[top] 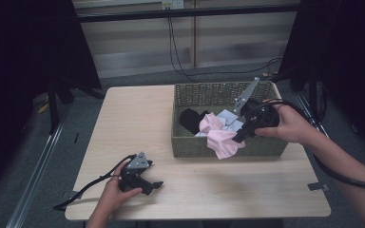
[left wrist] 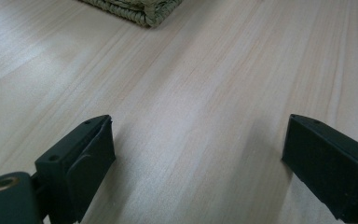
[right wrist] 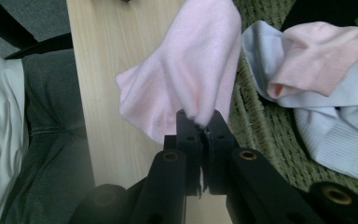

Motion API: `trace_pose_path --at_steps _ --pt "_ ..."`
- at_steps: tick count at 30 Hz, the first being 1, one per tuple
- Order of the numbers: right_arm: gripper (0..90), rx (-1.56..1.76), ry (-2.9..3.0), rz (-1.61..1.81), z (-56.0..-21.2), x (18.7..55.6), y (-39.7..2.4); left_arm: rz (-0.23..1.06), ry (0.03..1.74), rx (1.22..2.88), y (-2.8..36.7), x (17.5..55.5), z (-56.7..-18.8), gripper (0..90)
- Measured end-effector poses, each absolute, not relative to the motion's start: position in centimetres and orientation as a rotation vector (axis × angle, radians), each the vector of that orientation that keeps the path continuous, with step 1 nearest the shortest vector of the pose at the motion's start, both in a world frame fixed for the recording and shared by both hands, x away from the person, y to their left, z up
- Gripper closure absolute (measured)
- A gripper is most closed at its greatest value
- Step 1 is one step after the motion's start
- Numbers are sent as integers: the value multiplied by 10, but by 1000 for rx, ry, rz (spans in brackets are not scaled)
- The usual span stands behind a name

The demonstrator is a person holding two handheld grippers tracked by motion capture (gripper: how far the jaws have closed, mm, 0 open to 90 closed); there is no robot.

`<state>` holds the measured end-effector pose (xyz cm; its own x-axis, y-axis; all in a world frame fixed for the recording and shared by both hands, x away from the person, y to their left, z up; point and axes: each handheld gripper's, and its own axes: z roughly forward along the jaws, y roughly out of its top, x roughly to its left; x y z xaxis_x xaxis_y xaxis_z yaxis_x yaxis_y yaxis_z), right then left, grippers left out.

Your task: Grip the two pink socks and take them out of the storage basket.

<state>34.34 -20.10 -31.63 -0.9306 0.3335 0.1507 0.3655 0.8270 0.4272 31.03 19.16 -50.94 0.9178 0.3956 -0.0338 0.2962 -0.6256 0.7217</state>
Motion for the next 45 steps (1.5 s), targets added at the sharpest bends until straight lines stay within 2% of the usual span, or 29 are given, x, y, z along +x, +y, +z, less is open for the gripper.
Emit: trace_pose_path --at_steps 35,37,40,42,45 --pt "855 -492 -2931 -543 -373 330 -182 162 492 2288 192 310 -509 84" --pt "836 -478 -2942 -548 -377 330 -182 162 492 2287 192 310 -509 84" --pt "710 -486 -2933 -532 -380 328 -181 162 492 2288 192 310 -509 84" --pt "664 -500 -2937 -523 -380 327 -181 162 491 2288 192 310 -509 84" --pt "628 -520 -2918 -554 -373 328 -184 163 492 2287 192 310 -509 84"
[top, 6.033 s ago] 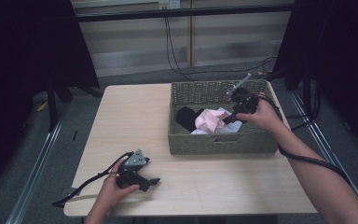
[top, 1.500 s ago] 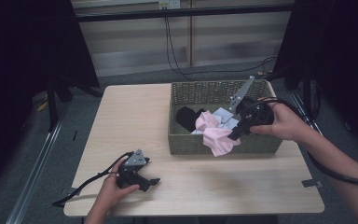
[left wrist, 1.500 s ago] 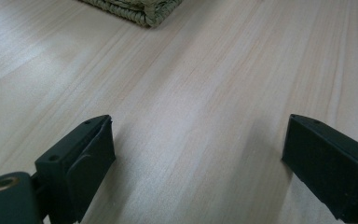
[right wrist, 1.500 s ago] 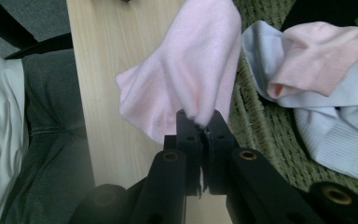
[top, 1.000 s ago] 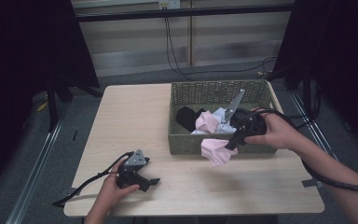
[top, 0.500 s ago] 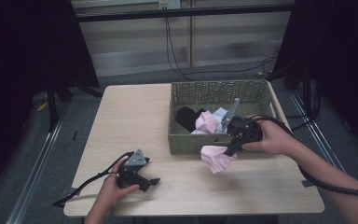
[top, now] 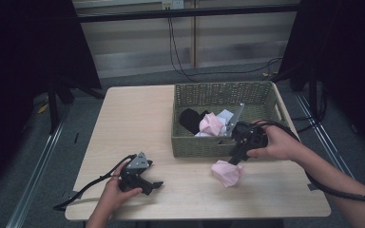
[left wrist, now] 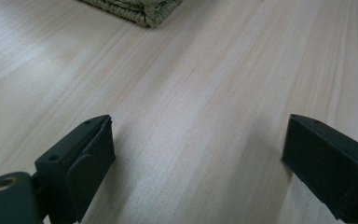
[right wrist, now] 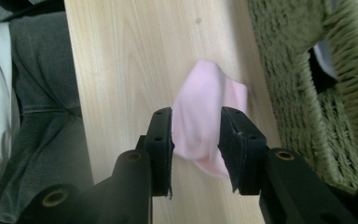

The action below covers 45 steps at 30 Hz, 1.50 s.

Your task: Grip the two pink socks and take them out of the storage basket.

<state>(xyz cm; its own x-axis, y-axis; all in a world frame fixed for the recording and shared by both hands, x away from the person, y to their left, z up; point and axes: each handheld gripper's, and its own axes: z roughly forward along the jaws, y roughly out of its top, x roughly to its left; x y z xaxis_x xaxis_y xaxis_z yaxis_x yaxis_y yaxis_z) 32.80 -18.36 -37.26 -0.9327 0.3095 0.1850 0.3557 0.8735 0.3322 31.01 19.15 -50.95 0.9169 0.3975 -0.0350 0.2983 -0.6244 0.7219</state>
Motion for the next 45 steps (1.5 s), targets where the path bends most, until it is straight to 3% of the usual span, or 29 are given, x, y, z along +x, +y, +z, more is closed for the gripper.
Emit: trace_pose_path --at_steps 20,33,45 --pt "482 -795 -2958 -655 -340 375 -194 163 490 2288 192 310 -509 84" --pt "367 -986 -2958 -612 -364 418 -195 161 489 2291 192 310 -509 84" --pt "346 -1086 -2897 -613 -388 442 -190 161 488 2291 192 310 -509 84"
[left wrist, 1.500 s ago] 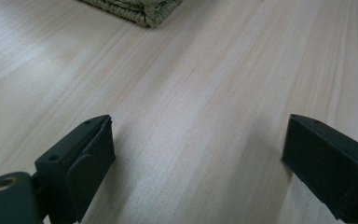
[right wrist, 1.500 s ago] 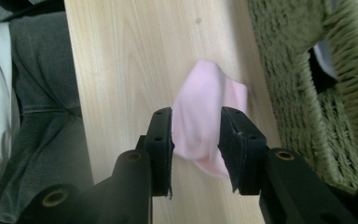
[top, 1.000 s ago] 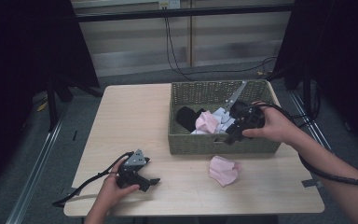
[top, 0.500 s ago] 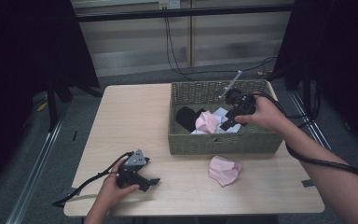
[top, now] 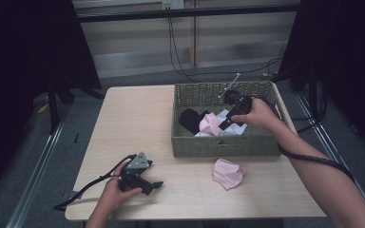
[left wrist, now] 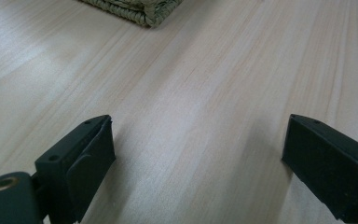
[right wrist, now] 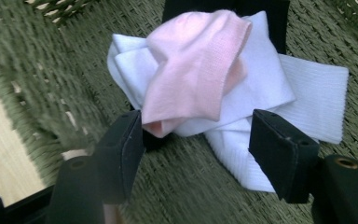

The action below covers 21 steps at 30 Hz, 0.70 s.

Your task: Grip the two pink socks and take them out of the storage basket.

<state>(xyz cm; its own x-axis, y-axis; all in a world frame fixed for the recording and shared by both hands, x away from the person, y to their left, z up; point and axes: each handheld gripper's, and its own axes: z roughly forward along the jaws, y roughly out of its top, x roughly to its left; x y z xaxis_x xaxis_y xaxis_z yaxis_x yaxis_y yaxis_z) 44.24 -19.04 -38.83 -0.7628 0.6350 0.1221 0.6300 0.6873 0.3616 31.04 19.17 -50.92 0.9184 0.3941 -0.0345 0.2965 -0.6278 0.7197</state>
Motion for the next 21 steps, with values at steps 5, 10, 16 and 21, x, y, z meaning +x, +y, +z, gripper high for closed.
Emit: trace_pose_path --at_steps 5,10,16,21 --pt "337 1091 2874 633 -393 447 -187 161 489 2290 192 310 -509 84" --pt "328 1105 2880 642 -398 451 -180 161 489 2291 192 310 -509 84" --pt "310 1114 2880 651 -407 451 -174 161 488 2291 192 310 -509 83" --pt "298 1155 2879 655 -414 452 -169 162 489 2285 191 310 -510 84"
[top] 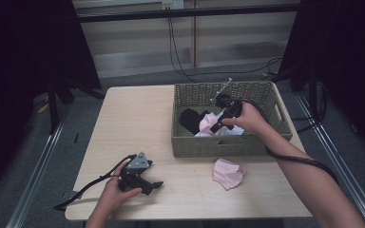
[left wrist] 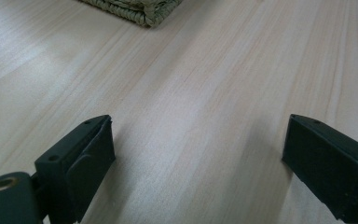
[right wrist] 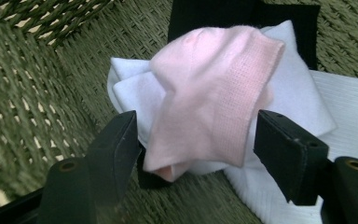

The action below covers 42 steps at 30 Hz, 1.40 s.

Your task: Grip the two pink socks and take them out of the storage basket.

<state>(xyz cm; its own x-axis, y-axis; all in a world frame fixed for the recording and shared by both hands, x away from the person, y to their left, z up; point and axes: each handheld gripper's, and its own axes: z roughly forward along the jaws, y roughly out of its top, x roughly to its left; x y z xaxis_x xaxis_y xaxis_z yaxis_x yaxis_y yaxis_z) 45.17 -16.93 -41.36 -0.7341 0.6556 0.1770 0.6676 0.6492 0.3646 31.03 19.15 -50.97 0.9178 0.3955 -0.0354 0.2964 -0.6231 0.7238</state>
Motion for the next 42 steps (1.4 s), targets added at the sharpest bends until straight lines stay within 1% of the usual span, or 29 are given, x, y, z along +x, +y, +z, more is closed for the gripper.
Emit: trace_pose_path --at_steps 8,10,12,14,15,17,18,20,21,27,42 --pt "287 -1195 -2809 -661 -424 456 -161 162 489 2288 192 310 -509 83" --pt "291 -1218 -2812 -639 -428 458 -159 162 489 2288 192 310 -509 83" --pt "316 -1228 -2814 -633 -431 459 -158 162 489 2288 192 310 -509 83" --pt "382 -1257 -2775 -649 -432 461 -158 161 489 2288 192 310 -509 83" --pt "444 -1252 -2763 -669 -433 462 -159 162 489 2288 192 310 -509 83" --pt "500 -1255 -2758 -666 -434 463 -158 161 489 2289 192 310 -509 83" --pt "585 -1249 -2757 -658 -435 463 -158 162 489 2288 192 310 -509 83" --pt "695 -1237 -2746 -645 -437 464 -156 161 489 2288 192 310 -509 83" --pt "781 -1230 -2745 -644 -437 464 -156 162 488 2288 192 310 -509 83" --pt "807 -1207 -2737 -619 -428 462 -157 160 487 2291 192 310 -509 83" --pt "810 -1201 -2748 -665 -390 456 -184 158 487 2289 192 310 -509 83"
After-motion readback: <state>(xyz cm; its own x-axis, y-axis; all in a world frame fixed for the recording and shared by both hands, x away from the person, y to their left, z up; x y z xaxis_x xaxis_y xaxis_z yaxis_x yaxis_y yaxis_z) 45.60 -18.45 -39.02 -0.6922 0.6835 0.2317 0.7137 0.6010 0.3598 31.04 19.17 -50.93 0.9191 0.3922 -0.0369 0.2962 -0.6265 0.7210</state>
